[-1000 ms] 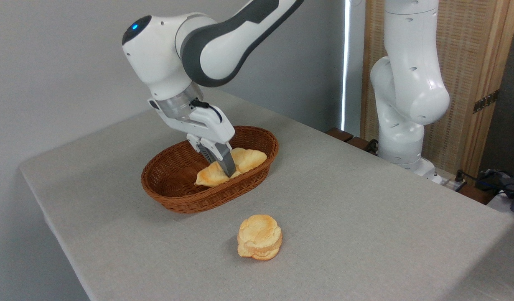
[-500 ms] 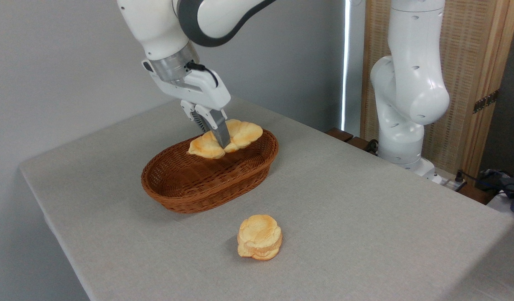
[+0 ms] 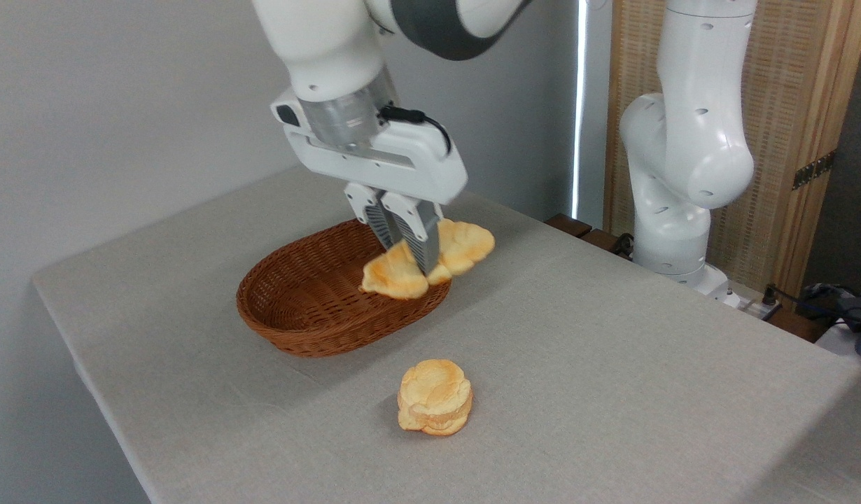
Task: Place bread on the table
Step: 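Move the bread beside the round bun, lower it, and open the gripper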
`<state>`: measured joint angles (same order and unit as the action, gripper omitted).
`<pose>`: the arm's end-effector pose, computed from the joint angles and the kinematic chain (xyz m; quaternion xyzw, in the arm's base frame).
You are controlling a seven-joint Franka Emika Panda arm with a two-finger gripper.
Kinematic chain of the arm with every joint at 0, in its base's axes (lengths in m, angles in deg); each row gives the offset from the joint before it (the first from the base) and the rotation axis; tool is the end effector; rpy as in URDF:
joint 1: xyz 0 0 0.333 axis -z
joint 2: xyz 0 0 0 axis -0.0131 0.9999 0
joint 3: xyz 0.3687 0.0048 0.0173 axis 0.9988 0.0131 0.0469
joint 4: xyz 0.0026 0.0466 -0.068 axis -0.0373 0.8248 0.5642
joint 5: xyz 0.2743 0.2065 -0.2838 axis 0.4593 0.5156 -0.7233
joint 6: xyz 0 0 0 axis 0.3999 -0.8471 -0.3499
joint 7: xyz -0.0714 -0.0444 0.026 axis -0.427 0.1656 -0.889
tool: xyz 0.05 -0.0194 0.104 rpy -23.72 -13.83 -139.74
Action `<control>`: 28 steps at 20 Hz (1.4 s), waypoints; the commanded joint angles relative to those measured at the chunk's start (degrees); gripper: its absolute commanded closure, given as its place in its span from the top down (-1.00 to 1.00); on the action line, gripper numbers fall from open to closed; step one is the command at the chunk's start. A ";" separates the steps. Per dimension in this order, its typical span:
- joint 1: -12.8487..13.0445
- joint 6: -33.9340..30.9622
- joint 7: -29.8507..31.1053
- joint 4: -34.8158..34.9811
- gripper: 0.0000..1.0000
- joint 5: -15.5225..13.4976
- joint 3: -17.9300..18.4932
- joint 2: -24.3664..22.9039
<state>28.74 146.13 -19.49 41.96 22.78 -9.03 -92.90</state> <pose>0.5540 -0.0200 0.5690 0.9566 -0.2661 -0.1033 0.0585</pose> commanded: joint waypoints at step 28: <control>0.93 4.86 -7.91 -0.31 1.00 4.03 0.05 -2.41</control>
<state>29.32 147.90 -26.99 42.26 26.71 -5.26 -93.50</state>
